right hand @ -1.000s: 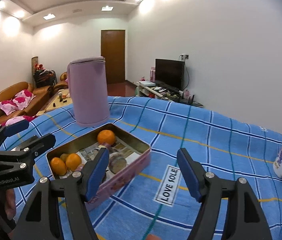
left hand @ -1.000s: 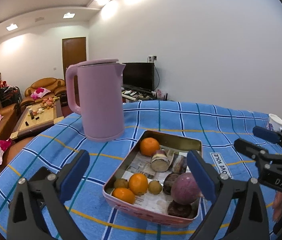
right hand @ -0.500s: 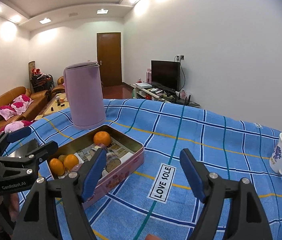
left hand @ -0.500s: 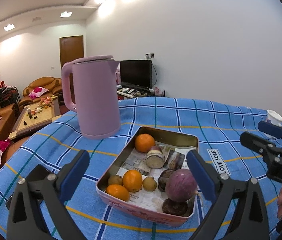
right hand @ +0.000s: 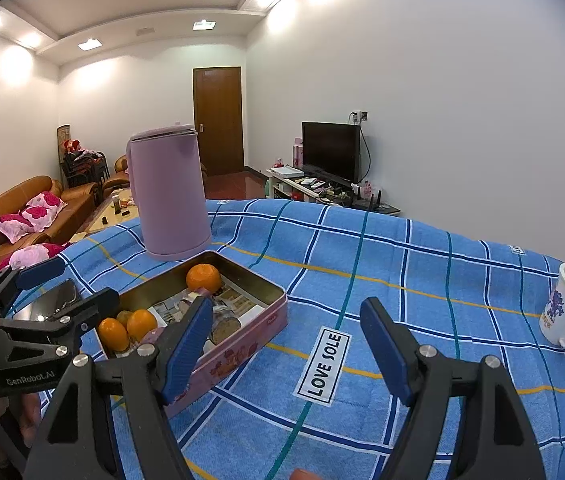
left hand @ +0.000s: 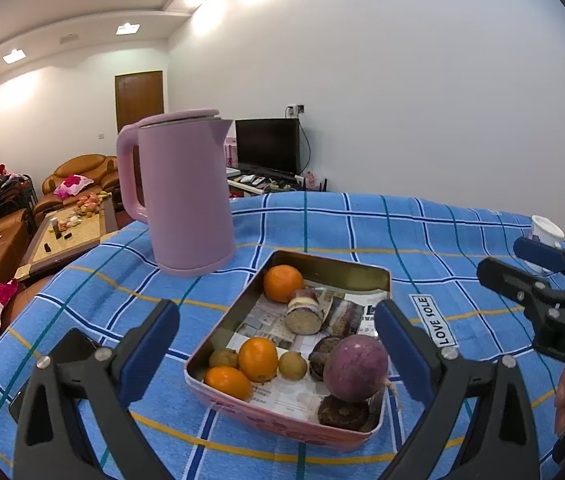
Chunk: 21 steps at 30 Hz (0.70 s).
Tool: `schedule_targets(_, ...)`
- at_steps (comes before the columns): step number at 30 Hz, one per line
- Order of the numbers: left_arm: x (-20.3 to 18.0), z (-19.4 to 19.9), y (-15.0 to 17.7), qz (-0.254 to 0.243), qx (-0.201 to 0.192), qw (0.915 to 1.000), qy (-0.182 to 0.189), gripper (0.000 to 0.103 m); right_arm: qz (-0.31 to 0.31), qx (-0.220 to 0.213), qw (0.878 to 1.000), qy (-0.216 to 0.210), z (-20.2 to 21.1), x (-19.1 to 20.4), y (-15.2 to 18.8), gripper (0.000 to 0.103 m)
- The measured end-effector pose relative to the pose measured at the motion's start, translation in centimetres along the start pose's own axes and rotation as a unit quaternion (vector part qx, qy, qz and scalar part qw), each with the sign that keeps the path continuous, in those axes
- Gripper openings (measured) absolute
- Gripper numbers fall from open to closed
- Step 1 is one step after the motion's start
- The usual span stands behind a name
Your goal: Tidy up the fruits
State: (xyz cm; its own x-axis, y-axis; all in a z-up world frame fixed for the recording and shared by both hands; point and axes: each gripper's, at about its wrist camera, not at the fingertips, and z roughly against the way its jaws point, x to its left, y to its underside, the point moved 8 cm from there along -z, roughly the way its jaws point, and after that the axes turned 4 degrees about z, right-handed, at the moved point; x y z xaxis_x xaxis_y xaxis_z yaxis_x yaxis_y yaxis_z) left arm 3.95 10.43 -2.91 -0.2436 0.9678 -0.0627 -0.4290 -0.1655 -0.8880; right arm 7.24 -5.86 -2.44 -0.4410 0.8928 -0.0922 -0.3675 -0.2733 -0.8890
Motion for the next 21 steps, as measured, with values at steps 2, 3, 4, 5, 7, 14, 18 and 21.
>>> schedule_targets(2, -0.2, -0.1, 0.0, -0.003, 0.002, 1.0000, 0.002, 0.101, 0.000, -0.001, 1.000, 0.001, 0.1, -0.1, 0.0, 0.077)
schedule_targets(3, -0.3, -0.1, 0.0, -0.004, 0.002, 1.0000, 0.001, 0.102, -0.001, -0.001, 1.000, 0.001, 0.2, -0.2, 0.0, 0.077)
schedule_targets(4, -0.3, -0.1, 0.0, -0.004, 0.002, 1.0000, 0.001, 0.103, -0.002, -0.002, 1.000, 0.002, 0.2, -0.3, 0.0, 0.077)
schedule_targets(5, -0.4, 0.0, 0.0, -0.004, 0.002, 1.0000, 0.001, 0.103, -0.002, -0.002, 1.000, 0.003, 0.3, -0.4, 0.0, 0.077)
schedule_targets(7, -0.5, -0.1, 0.0, -0.004, 0.002, 1.0000, 0.001, 0.103, -0.003, -0.004, 1.000, 0.004, 0.5, -0.6, -0.1, 0.077)
schedule_targets(14, -0.7, 0.1, -0.2, -0.001, 0.002, 1.0000, 0.003, 0.103, -0.002, -0.011, 1.000, 0.012, 1.4, -1.1, -0.3, 0.077)
schedule_targets(18, -1.4, 0.2, -0.2, -0.005, 0.003, 1.0000, 0.007, 0.103, -0.003, -0.013, 1.000, 0.015, 1.7, -1.5, -0.2, 0.077)
schedule_targets(21, -2.0, 0.4, -0.3, -0.013, 0.001, 0.9999, 0.010, 0.103, -0.003, -0.013, 1.000, 0.016, 1.7, -1.6, -0.2, 0.077)
